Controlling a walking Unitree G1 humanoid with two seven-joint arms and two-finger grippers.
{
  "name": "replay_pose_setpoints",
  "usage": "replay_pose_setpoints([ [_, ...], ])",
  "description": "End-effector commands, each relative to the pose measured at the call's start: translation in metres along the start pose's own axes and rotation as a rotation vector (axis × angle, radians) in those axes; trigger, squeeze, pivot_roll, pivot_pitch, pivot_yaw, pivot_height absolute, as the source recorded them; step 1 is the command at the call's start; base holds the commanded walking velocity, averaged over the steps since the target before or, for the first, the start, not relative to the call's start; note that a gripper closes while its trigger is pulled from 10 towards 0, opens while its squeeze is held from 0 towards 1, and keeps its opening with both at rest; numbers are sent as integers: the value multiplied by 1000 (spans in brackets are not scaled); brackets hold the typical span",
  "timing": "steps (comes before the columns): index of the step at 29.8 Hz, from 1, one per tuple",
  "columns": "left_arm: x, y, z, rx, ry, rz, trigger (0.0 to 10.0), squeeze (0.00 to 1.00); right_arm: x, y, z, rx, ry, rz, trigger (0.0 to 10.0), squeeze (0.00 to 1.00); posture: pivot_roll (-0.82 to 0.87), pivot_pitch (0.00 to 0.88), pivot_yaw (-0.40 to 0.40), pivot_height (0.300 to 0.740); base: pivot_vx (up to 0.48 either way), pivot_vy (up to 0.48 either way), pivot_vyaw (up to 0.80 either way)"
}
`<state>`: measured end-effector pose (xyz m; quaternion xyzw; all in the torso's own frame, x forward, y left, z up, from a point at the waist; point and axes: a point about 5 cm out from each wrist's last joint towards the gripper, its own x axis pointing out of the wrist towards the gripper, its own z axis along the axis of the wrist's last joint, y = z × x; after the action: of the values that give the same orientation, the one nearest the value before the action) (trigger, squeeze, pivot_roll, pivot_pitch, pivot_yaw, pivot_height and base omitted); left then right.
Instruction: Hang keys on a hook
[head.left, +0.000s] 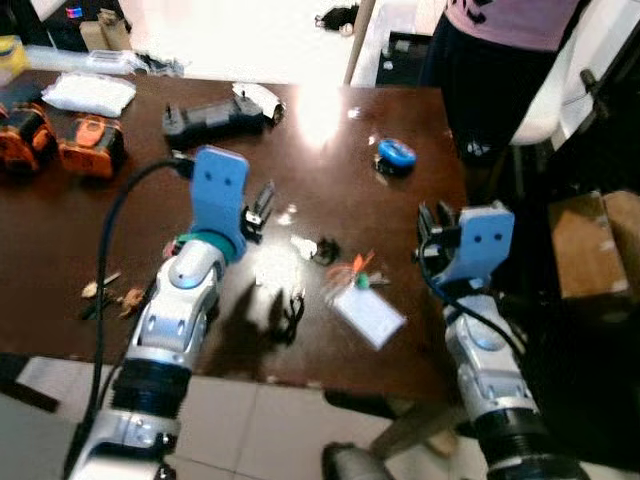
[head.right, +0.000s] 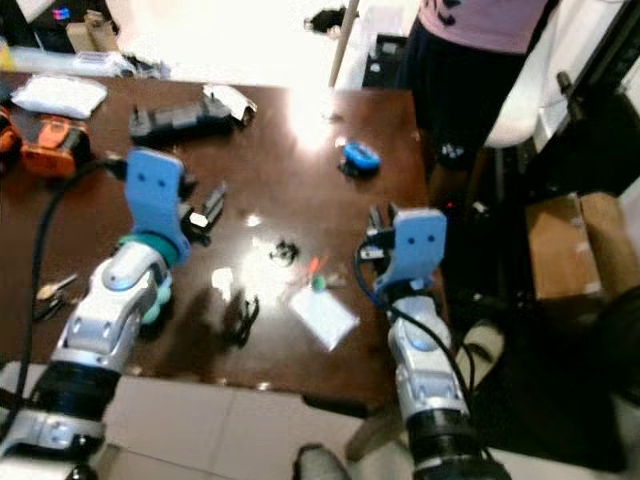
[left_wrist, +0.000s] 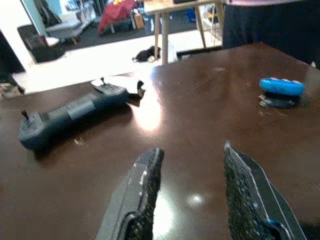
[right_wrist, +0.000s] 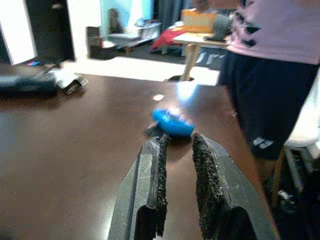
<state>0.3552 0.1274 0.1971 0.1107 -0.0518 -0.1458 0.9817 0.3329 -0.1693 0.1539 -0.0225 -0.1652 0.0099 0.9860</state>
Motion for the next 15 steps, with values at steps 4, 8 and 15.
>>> replay_pose_setpoints([
  [4,-20,3,-33,53,190,-175,10000,0,-5,2,-5,-28,18,18,10000,0,-188,87,42,740,0,0,0],
  [8,-37,6,-37,55,246,-287,10000,0,-12,1,-13,-46,77,93,10000,0,-179,91,37,740,0,0,0],
  [15,-43,4,-52,-1,292,-269,10000,0,-27,6,-29,-9,170,210,10000,0,-181,93,34,740,0,0,0],
])
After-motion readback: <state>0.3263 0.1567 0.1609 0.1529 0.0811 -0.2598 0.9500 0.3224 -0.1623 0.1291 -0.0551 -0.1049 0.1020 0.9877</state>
